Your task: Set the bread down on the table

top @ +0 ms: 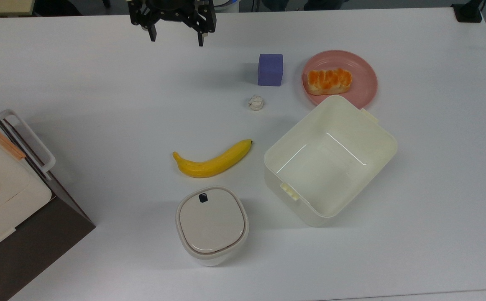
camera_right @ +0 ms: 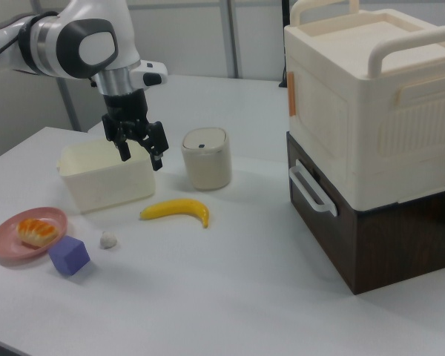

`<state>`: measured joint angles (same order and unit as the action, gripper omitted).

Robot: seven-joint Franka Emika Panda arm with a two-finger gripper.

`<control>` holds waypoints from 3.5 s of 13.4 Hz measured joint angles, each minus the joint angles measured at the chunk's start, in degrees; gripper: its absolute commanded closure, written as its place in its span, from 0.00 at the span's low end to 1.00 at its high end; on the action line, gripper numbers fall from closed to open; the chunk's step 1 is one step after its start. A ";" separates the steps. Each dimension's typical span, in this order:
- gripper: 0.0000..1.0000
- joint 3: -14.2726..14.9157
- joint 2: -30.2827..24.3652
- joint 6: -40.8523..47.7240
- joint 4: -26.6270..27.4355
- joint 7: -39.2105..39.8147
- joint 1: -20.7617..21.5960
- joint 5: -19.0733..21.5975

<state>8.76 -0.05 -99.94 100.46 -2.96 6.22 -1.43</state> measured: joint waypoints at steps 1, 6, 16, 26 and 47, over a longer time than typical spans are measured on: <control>0.00 -0.05 0.01 0.00 0.00 0.00 0.03 0.00; 0.00 -0.59 0.19 0.00 0.03 0.00 0.14 0.00; 0.00 -0.63 0.41 0.00 0.08 0.05 0.15 0.00; 0.00 -1.89 3.03 -0.04 2.56 0.17 16.09 0.02; 0.31 -1.76 22.56 -15.80 2.42 -0.83 35.89 -0.44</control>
<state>7.00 22.51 -115.74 102.88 -3.78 42.11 -1.87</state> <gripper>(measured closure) 0.044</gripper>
